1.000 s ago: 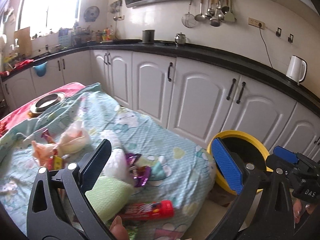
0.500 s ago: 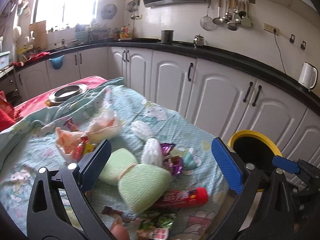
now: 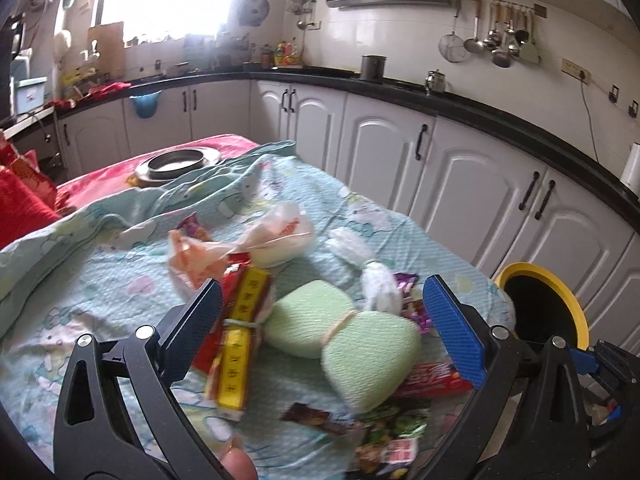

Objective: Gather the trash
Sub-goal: 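Move both open tools back over the trash on the quilt, then grasp the yellow-red packet with the left tool while the right tool grasps the green wrapper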

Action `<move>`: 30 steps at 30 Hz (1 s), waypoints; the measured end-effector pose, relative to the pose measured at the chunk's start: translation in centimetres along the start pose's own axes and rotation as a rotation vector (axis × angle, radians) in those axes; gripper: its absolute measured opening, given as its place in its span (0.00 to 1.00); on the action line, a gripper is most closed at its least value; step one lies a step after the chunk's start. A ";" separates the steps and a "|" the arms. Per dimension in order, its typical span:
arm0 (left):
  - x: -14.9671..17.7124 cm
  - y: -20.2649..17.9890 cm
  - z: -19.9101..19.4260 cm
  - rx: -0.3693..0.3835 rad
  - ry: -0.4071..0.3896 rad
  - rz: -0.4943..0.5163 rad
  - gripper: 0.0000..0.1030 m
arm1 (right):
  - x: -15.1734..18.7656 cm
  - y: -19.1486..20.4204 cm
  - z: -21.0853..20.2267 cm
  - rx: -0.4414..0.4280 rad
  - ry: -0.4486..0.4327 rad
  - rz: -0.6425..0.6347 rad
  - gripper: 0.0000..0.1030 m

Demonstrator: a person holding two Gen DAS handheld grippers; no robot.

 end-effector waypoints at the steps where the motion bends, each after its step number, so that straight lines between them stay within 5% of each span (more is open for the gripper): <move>1: 0.1 0.4 0.0 -0.004 -0.001 -0.004 0.89 | -0.1 0.3 0.2 -0.004 0.007 -0.004 0.67; 10: 1.6 4.6 0.7 -0.014 0.054 -0.037 0.88 | 0.3 3.1 3.8 -0.043 0.108 -0.036 0.63; 24: 4.6 6.3 2.6 0.081 0.170 -0.082 0.47 | 0.5 4.1 7.5 -0.075 0.207 -0.019 0.39; 30: 5.4 6.0 3.9 0.095 0.209 -0.076 0.45 | 0.8 3.9 8.3 -0.113 0.235 0.010 0.31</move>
Point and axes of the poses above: each gripper's, at about its wrist camera, not at the fingertips, and z roughly the way its jaws point, y to its left, x to its underside, the point moved 5 cm from there along z, roughly the way its jaws point, and after that the axes turned 13 degrees about y, right-handed, at the moved point
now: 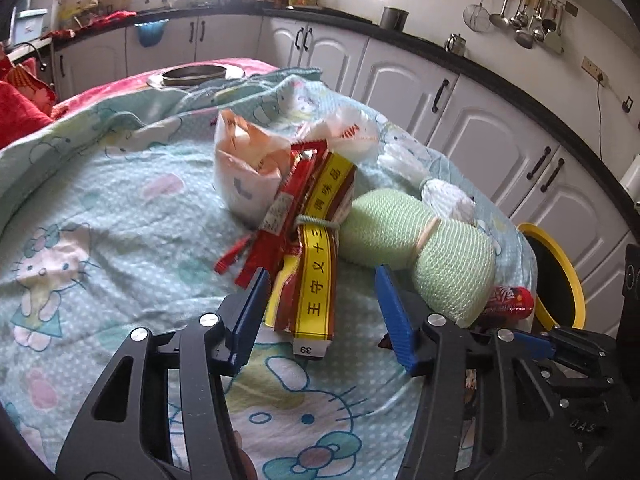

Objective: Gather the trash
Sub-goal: 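Grasp the yellow-red packet with the left tool while the right tool grasps the green wrapper, then carry the yellow packet and green wrapper in both tools toward the yellow bin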

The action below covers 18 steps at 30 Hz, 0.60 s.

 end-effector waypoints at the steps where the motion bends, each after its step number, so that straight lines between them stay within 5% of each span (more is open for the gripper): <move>1: 0.0 0.0 0.2 -0.006 0.004 0.000 0.45 | 0.0 -0.1 0.2 -0.012 0.005 0.006 0.30; 7: 0.2 0.3 1.6 -0.015 0.043 -0.016 0.45 | 0.2 -0.3 0.5 -0.045 0.019 0.019 0.26; 12: 0.4 0.5 2.1 -0.016 0.064 -0.025 0.30 | 0.1 -0.2 0.3 -0.051 0.010 0.015 0.16; 18: 0.8 0.6 1.9 -0.012 0.080 -0.018 0.29 | 0.0 0.1 -1.0 -0.026 -0.023 -0.014 0.11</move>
Point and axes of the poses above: each gripper's, at about its wrist camera, not at the fingertips, and z roughly the way its jaws point, y to its left, x to its underside, the point moved 5 cm from there along z, roughly the way its jaws point, and after that the axes turned 13 degrees about y, right-handed, at the moved point
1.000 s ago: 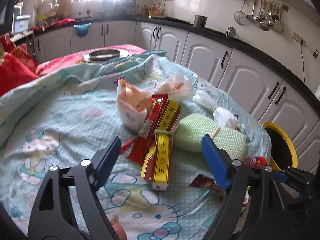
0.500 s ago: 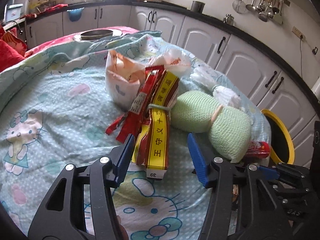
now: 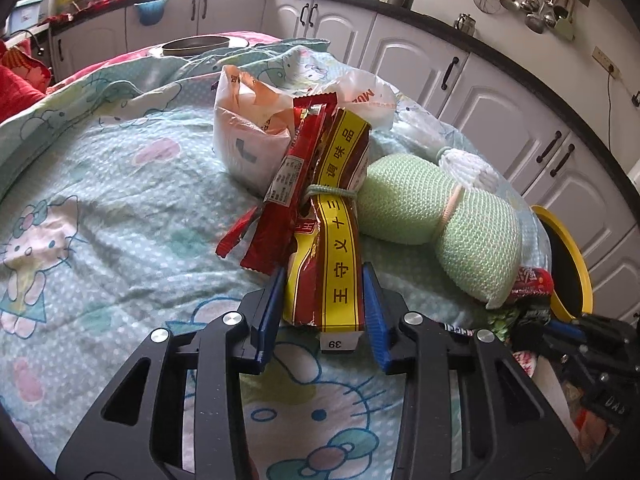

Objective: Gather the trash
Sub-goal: 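Carry the yellow packet and green wrapper in both tools toward the yellow bin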

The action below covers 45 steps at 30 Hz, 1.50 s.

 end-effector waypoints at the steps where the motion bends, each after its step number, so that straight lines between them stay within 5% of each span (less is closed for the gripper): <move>1: 0.1 0.0 -0.1 0.005 0.004 0.000 0.29 | 0.0 0.0 -0.2 0.002 -0.003 -0.003 0.11; 21: 0.9 -2.2 -6.0 0.070 -0.069 0.049 0.29 | 0.3 -0.5 -4.1 0.005 -0.049 -0.048 0.09; 45: -2.0 -11.1 -7.2 0.146 -0.137 0.205 0.29 | -1.6 -6.7 -12.3 0.096 -0.263 0.073 0.09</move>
Point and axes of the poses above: each gripper's, at about its wrist camera, not at the fingertips, and z roughly the way its jaws point, y to its left, x to its underside, the point moved 5 cm from there along z, roughly the way its jaws point, and after that the axes turned 13 degrees about y, right-handed, at the moved point
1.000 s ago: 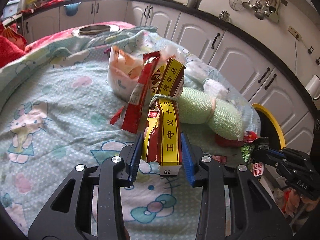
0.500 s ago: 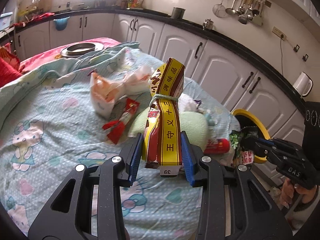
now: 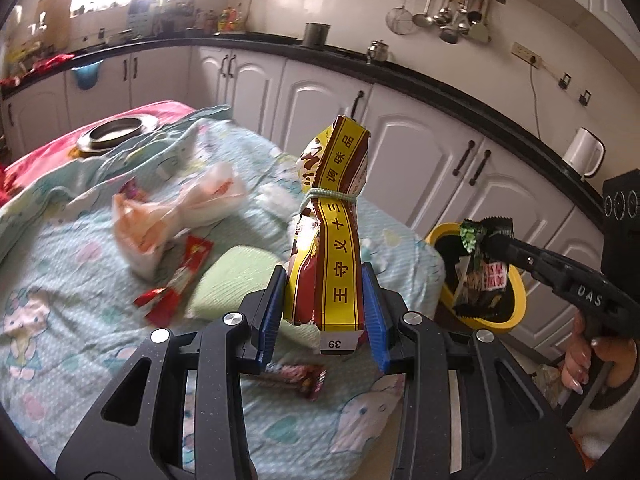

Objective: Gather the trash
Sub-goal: 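Carry the yellow packet and green wrapper in both tools toward the yellow bin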

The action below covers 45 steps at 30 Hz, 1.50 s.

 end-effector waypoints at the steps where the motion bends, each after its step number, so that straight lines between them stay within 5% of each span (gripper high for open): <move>1: -0.1 -0.3 0.1 0.003 -0.001 0.006 0.29 | -0.1 -0.6 -0.3 0.006 -0.006 0.011 0.09; 45: -1.9 -12.8 7.3 0.139 0.083 0.237 0.29 | 1.9 -16.1 -6.9 0.243 -0.147 0.324 0.09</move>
Point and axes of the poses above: each gripper's, at about its wrist camera, not at the fingertips, and z roughly the way its jaws point, y to its left, x to its underside, the point moved 5 cm from there along z, roughly the way its jaws point, and after that the axes turned 13 degrees about y, right-handed, at the moved point
